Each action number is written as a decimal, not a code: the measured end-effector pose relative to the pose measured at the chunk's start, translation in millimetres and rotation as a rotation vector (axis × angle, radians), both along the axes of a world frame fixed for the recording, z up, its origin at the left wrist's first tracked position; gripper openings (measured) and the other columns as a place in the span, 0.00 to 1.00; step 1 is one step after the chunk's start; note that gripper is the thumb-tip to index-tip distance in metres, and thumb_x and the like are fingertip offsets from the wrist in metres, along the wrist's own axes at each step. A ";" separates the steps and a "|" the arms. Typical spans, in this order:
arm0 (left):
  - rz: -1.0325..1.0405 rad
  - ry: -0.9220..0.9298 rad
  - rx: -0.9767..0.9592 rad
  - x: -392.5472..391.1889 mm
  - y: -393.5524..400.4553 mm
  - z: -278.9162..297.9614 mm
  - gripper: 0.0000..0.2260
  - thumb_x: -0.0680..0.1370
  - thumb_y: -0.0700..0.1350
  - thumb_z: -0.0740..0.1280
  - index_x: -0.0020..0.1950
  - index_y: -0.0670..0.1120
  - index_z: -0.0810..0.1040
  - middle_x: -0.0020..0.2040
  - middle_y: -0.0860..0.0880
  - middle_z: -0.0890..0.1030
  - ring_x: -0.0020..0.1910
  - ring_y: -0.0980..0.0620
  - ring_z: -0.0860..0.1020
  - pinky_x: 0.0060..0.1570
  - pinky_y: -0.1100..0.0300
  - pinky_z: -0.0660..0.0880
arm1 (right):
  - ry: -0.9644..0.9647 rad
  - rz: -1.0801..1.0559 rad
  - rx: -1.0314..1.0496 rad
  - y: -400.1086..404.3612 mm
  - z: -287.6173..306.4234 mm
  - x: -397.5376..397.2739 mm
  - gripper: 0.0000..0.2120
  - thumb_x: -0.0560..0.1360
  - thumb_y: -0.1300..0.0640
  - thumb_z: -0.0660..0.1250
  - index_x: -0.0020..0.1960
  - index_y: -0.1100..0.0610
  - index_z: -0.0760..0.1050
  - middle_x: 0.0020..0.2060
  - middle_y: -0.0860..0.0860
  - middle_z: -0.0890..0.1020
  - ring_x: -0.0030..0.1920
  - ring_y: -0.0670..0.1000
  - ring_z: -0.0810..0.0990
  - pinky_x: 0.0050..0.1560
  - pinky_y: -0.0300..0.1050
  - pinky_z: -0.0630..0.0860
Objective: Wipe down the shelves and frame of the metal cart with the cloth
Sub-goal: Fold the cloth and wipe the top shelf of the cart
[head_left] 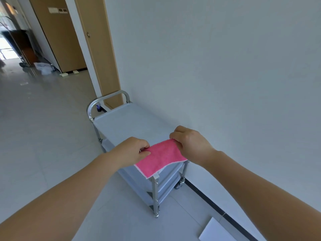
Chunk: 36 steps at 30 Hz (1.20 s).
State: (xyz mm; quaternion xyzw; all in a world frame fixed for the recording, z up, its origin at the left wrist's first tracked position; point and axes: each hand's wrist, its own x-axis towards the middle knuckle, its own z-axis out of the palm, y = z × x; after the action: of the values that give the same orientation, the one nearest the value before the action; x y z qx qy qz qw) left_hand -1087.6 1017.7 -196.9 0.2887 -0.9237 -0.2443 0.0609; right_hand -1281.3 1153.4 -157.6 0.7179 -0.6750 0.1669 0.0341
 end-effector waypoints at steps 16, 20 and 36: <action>0.134 0.219 0.383 18.0 -178.7 -25.5 0.11 0.77 0.45 0.62 0.37 0.42 0.73 0.32 0.44 0.80 0.28 0.50 0.81 0.26 0.59 0.77 | -0.318 -0.159 0.118 -175.0 -58.9 107.4 0.09 0.75 0.62 0.63 0.54 0.62 0.76 0.46 0.56 0.76 0.42 0.57 0.77 0.47 0.51 0.75; 0.096 0.211 0.442 -18.7 -203.9 -39.7 0.10 0.76 0.45 0.61 0.38 0.41 0.74 0.33 0.43 0.82 0.29 0.51 0.82 0.31 0.53 0.80 | -0.435 -0.252 0.110 -204.5 -80.3 81.8 0.13 0.73 0.51 0.69 0.49 0.59 0.74 0.37 0.51 0.76 0.37 0.53 0.74 0.40 0.46 0.73; -0.176 -0.034 0.353 -89.9 -308.5 -112.5 0.08 0.76 0.52 0.62 0.41 0.51 0.77 0.37 0.55 0.79 0.36 0.59 0.76 0.37 0.63 0.73 | -0.476 -0.693 0.272 -287.6 -156.8 11.1 0.14 0.72 0.63 0.59 0.56 0.53 0.72 0.40 0.54 0.80 0.39 0.59 0.78 0.37 0.49 0.76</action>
State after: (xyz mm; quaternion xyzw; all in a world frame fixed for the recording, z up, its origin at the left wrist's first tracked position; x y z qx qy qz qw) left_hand -1177.5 709.2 -309.4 0.2169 -0.8891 -0.4020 -0.0281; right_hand -1270.2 865.8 -314.4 0.3885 -0.8809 0.2159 -0.1629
